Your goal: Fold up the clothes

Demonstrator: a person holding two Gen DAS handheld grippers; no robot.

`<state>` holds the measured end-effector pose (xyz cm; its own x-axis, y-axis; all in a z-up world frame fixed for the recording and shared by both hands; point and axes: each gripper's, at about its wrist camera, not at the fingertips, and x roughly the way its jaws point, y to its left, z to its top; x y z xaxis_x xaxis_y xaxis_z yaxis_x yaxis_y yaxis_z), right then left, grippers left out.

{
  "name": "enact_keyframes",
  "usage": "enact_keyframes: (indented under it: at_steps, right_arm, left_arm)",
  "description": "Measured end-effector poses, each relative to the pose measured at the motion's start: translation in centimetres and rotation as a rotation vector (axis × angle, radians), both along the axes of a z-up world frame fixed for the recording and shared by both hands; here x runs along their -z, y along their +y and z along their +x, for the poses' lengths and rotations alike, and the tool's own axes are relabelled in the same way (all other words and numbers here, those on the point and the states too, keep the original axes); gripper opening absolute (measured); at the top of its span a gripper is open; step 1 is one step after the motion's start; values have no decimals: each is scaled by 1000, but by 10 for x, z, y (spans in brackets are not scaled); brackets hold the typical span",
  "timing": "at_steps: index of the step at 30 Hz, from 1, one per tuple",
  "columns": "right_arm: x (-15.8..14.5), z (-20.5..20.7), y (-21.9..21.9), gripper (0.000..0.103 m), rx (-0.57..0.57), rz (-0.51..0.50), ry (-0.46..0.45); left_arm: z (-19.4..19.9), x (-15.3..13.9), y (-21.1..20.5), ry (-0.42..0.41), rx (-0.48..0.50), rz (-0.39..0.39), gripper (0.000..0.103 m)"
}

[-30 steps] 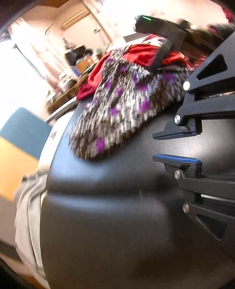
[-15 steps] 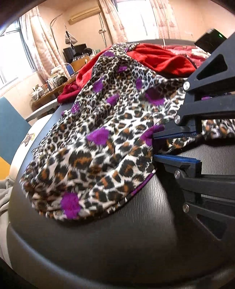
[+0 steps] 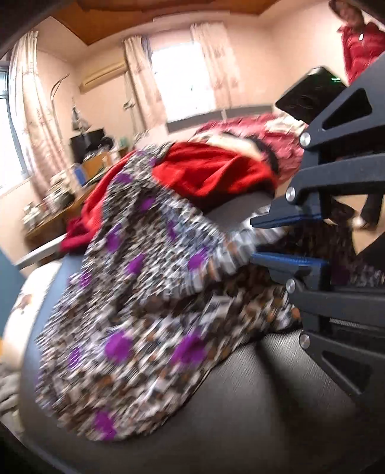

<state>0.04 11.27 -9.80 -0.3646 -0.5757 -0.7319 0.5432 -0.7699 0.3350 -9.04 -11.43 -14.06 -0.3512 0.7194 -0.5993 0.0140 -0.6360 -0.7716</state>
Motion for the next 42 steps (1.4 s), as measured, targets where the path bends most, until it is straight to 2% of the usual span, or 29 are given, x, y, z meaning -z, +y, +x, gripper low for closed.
enact_keyframes:
  at_steps: [2, 5, 10, 14, 18, 21, 24, 27, 31, 32, 33, 35, 36, 37, 39, 41, 42]
  right_arm:
    - [1, 11, -16, 7, -32, -6, 6]
    - [4, 20, -24, 7, -48, -11, -8]
    - [-4, 25, -1, 7, -4, -74, -29]
    - [-9, 33, -1, 7, -41, -125, -51]
    - [2, 38, -22, 7, -101, -80, -63]
    - [11, 40, -31, 7, -118, -54, -77]
    - [16, 33, -22, 7, -112, -67, -107]
    - [13, 36, -26, 7, -174, -83, -121]
    - [19, 38, -26, 7, -184, -62, -147]
    - [23, 34, -27, 7, -187, -58, -164]
    - [26, 33, -29, 11, -195, -54, -182]
    - [29, 31, -31, 13, -212, -41, -202]
    - [29, 30, -33, 20, -219, -33, -204]
    - [28, 26, -32, 24, -212, -30, -203]
    - [22, 17, -25, 46, -187, -46, -203]
    - [8, 3, -18, 58, -153, -57, -161]
    - [0, -4, -15, 58, -136, -63, -140]
  left_arm:
    - [2, 2, 4, -7, 20, 16, 19]
    - [7, 6, -4, -19, -1, 23, 22]
    - [15, 7, -32, -7, -79, 17, 23]
    - [22, 13, -31, -30, -50, 68, 26]
    - [30, 23, -23, -54, -30, 140, 29]
    - [34, 29, -30, -63, -53, 156, 29]
    - [40, 31, -44, -50, -86, 161, 30]
    - [32, 39, -37, -63, -68, 188, 31]
    - [27, 47, -25, -83, -48, 225, 31]
    - [27, 45, -21, -73, -37, 211, 30]
    - [28, 41, -18, -58, -19, 203, 28]
    - [30, 36, -16, -44, -2, 169, 17]
    - [33, 35, -22, -42, -24, 135, 11]
    - [35, 33, -28, -40, -45, 101, 0]
    - [40, 31, -47, -36, -109, 55, 1]
    - [49, 24, -76, -18, -175, 21, 0]
    - [54, 20, -91, -6, -205, 10, 0]
